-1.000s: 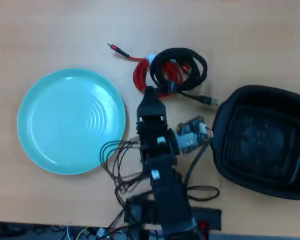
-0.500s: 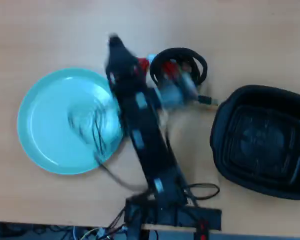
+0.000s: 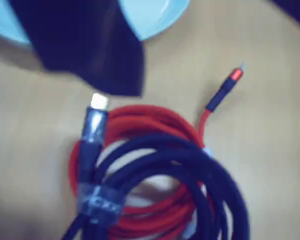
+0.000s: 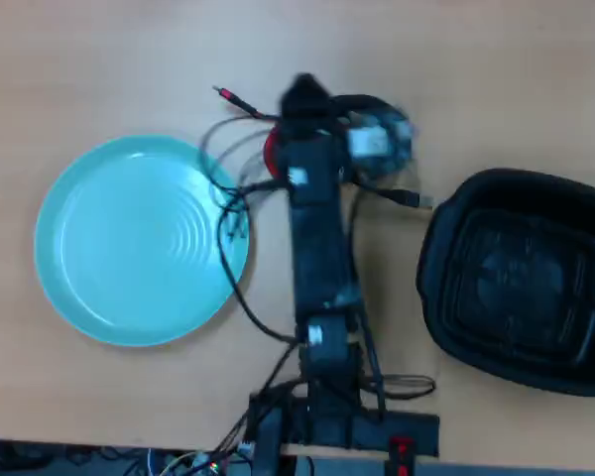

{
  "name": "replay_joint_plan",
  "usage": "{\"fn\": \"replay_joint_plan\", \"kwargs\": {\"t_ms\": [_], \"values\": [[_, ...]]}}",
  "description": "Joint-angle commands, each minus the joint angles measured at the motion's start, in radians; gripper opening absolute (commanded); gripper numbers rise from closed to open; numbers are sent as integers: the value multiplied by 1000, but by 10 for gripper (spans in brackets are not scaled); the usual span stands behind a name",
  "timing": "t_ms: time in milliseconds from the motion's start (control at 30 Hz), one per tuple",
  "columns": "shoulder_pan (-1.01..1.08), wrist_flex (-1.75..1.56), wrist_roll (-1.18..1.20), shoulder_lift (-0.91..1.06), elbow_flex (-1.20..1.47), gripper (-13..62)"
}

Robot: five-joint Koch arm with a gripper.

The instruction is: Put a black charging cable in a black bowl and put a red charging cable in a green bowl

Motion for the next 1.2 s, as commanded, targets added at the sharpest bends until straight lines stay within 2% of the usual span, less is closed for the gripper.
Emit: {"fn": "replay_joint_plan", "kwargs": {"t_ms": [0, 133, 500, 767, 1167], "values": [[34, 6, 8, 103, 54, 490], [129, -46, 11, 163, 218, 490], [101, -365, 29, 218, 617, 490], [77, -399, 29, 210, 629, 490], [49, -563, 29, 206, 796, 490]]}}
